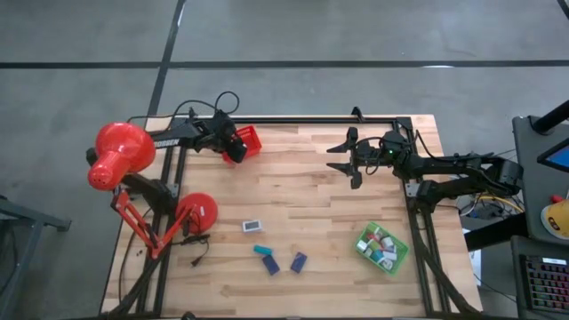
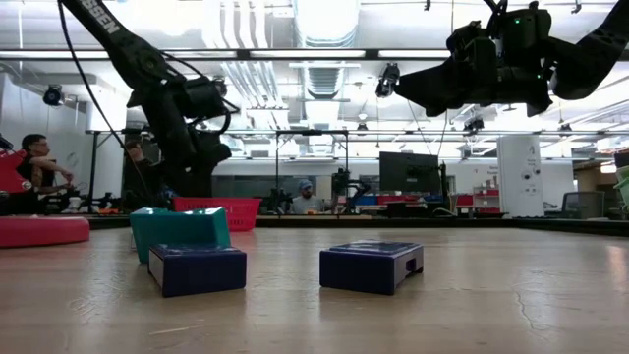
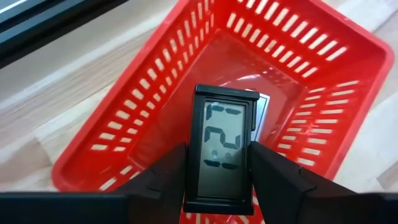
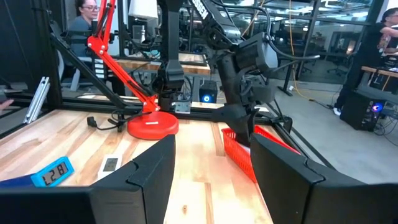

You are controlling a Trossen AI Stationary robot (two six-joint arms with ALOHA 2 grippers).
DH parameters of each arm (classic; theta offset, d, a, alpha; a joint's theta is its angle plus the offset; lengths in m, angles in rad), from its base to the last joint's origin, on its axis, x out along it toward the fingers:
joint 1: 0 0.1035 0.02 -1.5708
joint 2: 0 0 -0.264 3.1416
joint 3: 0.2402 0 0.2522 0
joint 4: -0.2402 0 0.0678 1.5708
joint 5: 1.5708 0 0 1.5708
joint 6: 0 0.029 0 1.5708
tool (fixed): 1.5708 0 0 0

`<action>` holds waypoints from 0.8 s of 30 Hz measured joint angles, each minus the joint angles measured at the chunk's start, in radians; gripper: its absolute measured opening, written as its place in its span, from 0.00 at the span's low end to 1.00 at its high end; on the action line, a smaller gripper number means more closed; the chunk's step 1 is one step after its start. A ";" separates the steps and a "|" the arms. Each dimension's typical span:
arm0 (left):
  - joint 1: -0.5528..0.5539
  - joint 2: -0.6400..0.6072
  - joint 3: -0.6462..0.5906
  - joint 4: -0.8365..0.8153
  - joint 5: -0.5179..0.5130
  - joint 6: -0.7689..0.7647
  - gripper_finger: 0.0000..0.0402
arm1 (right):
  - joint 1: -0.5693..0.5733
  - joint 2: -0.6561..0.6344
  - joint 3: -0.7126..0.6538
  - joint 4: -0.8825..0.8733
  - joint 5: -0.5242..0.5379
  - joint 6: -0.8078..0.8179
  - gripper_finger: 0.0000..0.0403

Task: Pick & Place Office items
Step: Put the black digital clock into the red bin, then put the white digital clock into the red bin

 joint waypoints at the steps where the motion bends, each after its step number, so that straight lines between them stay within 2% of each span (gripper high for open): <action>1: 0.000 0.001 0.000 0.004 0.008 0.004 0.40 | 0.000 0.000 0.000 0.000 0.000 0.000 0.50; 4: 0.001 -0.002 0.000 0.003 0.018 0.021 0.42 | 0.000 0.000 0.000 0.000 0.000 0.000 0.50; 14: 0.001 -0.013 0.000 -0.001 0.039 0.028 0.64 | 0.000 0.000 0.000 0.000 0.000 0.000 0.50; 24: -0.001 -0.016 0.030 0.005 0.039 0.064 0.66 | 0.000 0.000 0.000 0.000 0.000 0.000 0.50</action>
